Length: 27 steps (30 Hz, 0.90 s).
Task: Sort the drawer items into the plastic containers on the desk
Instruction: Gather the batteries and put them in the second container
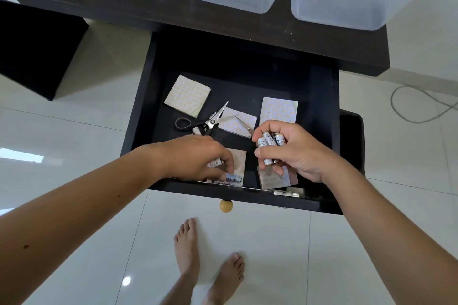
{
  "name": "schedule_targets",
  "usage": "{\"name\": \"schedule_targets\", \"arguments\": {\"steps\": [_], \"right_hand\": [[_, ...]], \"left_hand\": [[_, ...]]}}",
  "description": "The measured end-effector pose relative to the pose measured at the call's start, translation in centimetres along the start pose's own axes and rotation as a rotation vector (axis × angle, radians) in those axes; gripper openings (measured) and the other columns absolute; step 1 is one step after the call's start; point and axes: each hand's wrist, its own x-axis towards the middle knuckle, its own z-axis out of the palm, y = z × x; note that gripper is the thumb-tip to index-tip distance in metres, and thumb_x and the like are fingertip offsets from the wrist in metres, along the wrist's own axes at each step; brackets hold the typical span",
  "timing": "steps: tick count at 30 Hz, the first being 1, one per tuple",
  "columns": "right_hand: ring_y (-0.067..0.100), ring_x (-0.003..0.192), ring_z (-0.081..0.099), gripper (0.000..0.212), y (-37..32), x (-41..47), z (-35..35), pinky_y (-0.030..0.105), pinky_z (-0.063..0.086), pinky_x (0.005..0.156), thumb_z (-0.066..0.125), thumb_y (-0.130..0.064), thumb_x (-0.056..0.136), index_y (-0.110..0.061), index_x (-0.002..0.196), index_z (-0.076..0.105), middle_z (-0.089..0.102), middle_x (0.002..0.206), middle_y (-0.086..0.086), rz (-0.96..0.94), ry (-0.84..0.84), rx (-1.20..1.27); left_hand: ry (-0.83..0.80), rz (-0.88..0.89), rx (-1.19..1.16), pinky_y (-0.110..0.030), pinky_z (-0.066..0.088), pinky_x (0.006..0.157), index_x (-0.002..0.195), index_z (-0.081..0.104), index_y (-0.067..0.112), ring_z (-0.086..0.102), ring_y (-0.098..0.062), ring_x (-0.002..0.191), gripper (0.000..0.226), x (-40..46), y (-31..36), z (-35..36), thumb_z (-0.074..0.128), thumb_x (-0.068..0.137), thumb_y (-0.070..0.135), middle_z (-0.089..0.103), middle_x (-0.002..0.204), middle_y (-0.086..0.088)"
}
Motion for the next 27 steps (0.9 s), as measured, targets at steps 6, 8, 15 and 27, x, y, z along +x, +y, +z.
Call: {"name": "schedule_targets", "arguments": {"steps": [6, 8, 15, 27], "right_hand": [[0.016, 0.054, 0.061, 0.02, -0.1, 0.7, 0.7, 0.024, 0.04, 0.04, 0.091, -0.011, 0.081, -0.014, 0.088, 0.073, 0.066, 0.067, 0.003, 0.014, -0.077, -0.207], [0.013, 0.058, 0.064, 0.014, -0.4, 1.2, 1.7, 0.025, 0.046, 0.043, 0.091, -0.018, 0.083, -0.021, 0.089, 0.079, 0.071, 0.068, 0.001, 0.012, -0.129, -0.349], [0.003, 0.106, 0.066, 0.014, 0.7, 3.8, 4.7, 0.031, 0.053, 0.098, 0.083, -0.039, 0.088, -0.039, 0.102, 0.083, 0.076, 0.109, -0.015, -0.121, -0.247, -0.927], [-0.003, 0.065, 0.066, 0.008, 0.3, 2.9, 3.0, 0.015, 0.047, 0.06, 0.078, -0.042, 0.094, -0.038, 0.101, 0.077, 0.071, 0.079, -0.031, 0.002, -0.329, -0.793]], "left_hand": [[0.284, -0.091, -0.508, -0.016, 0.049, 0.077, 0.106, 0.07, 0.038, 0.064, 0.005, 0.089, 0.011, -3.5, -1.6, -2.0, 0.067, 0.101, 0.028, 0.067, 0.09, 0.03], [0.37, -0.131, -0.665, -0.015, 0.05, 0.064, 0.105, 0.069, 0.033, 0.062, 0.004, 0.071, 0.012, -4.4, -2.2, -2.5, 0.065, 0.102, 0.023, 0.066, 0.078, 0.029], [0.5, -0.153, -0.794, -0.017, 0.048, 0.058, 0.102, 0.066, 0.027, 0.057, 0.0, 0.059, 0.008, -5.1, -2.3, -3.2, 0.065, 0.102, 0.019, 0.065, 0.067, 0.02], [0.529, -0.129, -1.062, -0.024, 0.053, 0.064, 0.117, 0.072, 0.044, 0.063, -0.011, 0.075, 0.034, -5.2, -2.1, -2.8, 0.061, 0.105, 0.014, 0.067, 0.086, 0.014]]}}
